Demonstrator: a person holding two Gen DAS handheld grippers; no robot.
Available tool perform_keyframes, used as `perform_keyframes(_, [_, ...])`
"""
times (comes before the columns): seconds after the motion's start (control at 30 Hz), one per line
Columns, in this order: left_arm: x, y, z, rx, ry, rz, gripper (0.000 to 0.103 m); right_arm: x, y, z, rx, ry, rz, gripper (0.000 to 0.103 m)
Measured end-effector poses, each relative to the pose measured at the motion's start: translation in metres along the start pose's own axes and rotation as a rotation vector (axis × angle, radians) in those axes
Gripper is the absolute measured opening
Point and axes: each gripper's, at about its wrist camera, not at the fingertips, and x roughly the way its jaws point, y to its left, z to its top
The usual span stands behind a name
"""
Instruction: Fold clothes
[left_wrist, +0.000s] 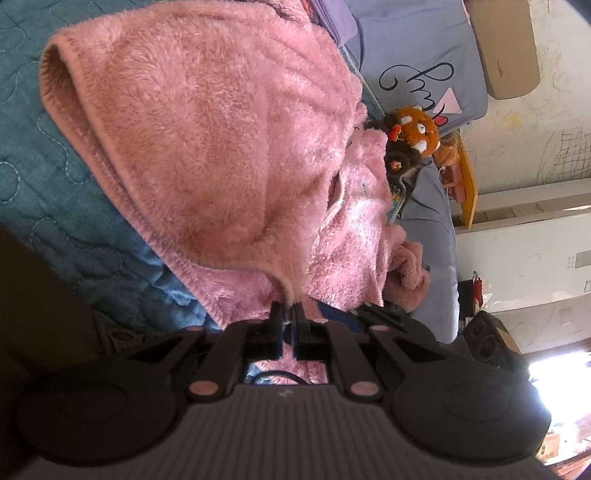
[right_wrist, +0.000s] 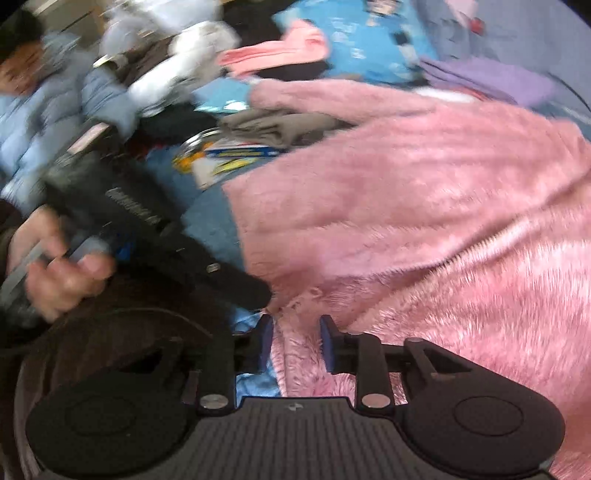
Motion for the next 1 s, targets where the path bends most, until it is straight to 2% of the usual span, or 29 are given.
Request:
perform_keyframes(0.13, [0.0, 0.0, 0.0, 0.002, 0.001, -0.002, 0.004, -0.02, -0.011, 0.014, -0.039, -0.051, 0.087, 0.032])
perform_keyframes(0.27, [0.001, 0.0, 0.0, 0.003, 0.002, -0.002, 0.004, -0.001, -0.038, 0.028, -0.002, 0.039, 0.192, 0.034])
perform_keyframes(0.43, [0.0, 0.001, 0.001, 0.003, 0.001, -0.002, 0.004, 0.04, -0.082, 0.027, 0.204, 0.143, 0.381, 0.04])
perform_keyframes(0.6, [0.0, 0.002, 0.001, 0.002, 0.003, -0.004, 0.004, 0.054, -0.111, 0.014, 0.399, 0.156, 0.462, 0.04])
perform_keyframes(0.73, [0.001, 0.002, 0.001, 0.001, 0.005, -0.006, 0.004, 0.064, -0.12, 0.005, 0.51, 0.178, 0.534, 0.03])
perform_keyframes(0.8, [0.001, 0.002, 0.001, 0.0, 0.005, -0.007, 0.004, 0.063, -0.118, 0.003, 0.523, 0.178, 0.553, 0.022])
perform_keyframes(0.83, [0.001, 0.002, 0.001, 0.0, 0.005, -0.006, 0.004, 0.062, -0.116, 0.003, 0.519, 0.17, 0.549, 0.019])
perform_keyframes(0.87, [0.001, 0.002, 0.001, 0.0, 0.005, -0.006, 0.004, 0.06, -0.115, 0.003, 0.516, 0.153, 0.543, 0.007])
perform_keyframes(1.0, [0.002, 0.002, 0.001, -0.005, 0.002, -0.008, 0.004, 0.044, -0.108, 0.006, 0.497, 0.071, 0.481, 0.002])
